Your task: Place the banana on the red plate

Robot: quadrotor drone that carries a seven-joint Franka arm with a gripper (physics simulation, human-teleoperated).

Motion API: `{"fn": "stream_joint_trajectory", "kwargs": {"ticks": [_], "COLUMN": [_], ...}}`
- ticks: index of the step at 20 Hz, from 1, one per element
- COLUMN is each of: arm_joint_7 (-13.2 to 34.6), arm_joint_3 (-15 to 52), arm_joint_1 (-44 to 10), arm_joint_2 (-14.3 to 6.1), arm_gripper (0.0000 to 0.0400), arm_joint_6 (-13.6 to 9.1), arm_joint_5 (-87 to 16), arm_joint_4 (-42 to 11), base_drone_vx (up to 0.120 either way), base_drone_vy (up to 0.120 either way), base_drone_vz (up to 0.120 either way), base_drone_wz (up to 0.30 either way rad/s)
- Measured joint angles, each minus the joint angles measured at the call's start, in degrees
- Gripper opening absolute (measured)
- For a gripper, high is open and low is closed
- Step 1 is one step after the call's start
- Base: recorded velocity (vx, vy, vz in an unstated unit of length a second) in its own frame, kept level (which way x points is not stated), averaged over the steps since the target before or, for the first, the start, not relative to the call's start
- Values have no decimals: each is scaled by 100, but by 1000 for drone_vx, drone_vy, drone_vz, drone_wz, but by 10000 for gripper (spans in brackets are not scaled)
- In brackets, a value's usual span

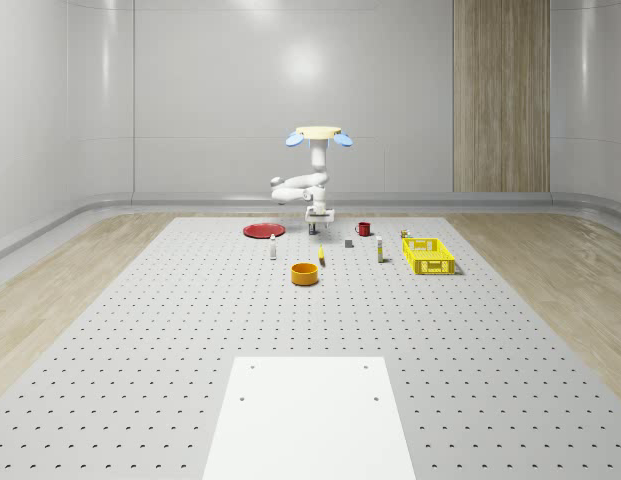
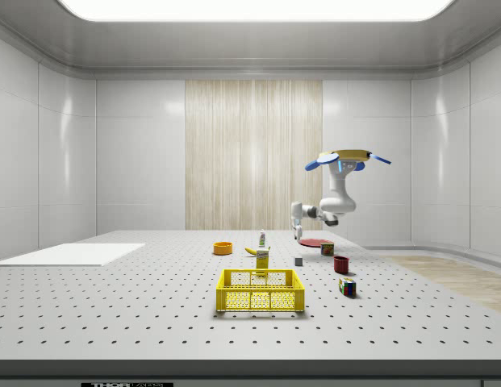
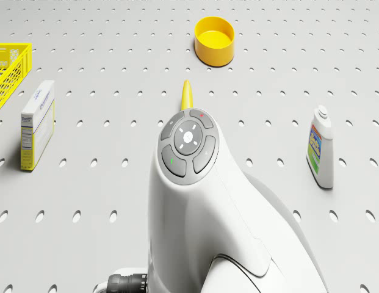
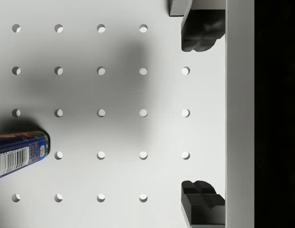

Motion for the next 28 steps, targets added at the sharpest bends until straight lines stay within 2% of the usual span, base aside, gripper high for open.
{"fn": "stream_joint_trajectory", "kwargs": {"ticks": [3,24,28], "arm_joint_7": [15,100,114], "arm_joint_3": [14,92,104], "arm_joint_1": [-16,-112,-128], "arm_joint_2": [-61,-441,-503], "arm_gripper": [400,400,400], "arm_joint_6": [57,410,468], "arm_joint_5": [28,198,225], "arm_joint_4": [4,24,27], "base_drone_vx": [120,120,120], "base_drone_vy": [0,0,0], "base_drone_vz": [-80,0,-100], "base_drone_wz": [0,0,0]}}
